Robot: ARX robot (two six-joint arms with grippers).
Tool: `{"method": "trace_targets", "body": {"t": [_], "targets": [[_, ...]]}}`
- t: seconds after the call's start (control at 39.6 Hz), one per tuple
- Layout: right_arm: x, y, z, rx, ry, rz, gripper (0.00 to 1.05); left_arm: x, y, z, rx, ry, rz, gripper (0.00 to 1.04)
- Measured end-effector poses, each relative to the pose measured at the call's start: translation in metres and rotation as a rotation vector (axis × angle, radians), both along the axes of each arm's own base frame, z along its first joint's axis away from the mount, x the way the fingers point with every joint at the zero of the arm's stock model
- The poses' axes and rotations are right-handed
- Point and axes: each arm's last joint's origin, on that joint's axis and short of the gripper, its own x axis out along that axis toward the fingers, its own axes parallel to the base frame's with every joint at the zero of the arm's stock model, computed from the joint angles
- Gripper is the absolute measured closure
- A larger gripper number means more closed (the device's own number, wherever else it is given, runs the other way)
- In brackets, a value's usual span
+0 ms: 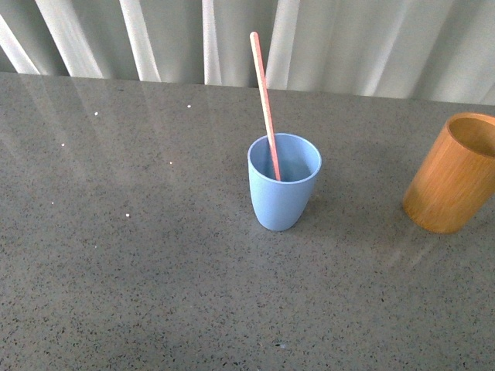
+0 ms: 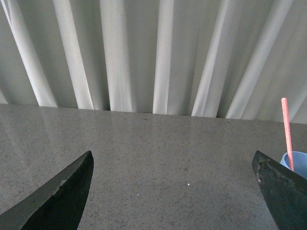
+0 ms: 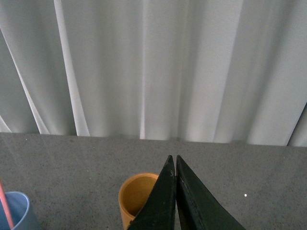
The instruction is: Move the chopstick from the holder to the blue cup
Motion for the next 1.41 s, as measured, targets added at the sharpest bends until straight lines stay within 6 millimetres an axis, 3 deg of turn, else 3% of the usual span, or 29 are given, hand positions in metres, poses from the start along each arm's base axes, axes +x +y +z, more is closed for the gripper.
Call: {"method": "trace_targets", "body": {"t": [0.55,1.41], "targets": [[-0.036,0.000,-0.022,0.005,-0.006,0.000,1.04,0.000,0.000,0.000,0.000,0.000,0.000,0.07],[-0.060,0.000,-0.020,0.007,-0.033,0.000,1.04,0.000,0.000,0.000,0.000,0.000,0.000,0.07]]}}
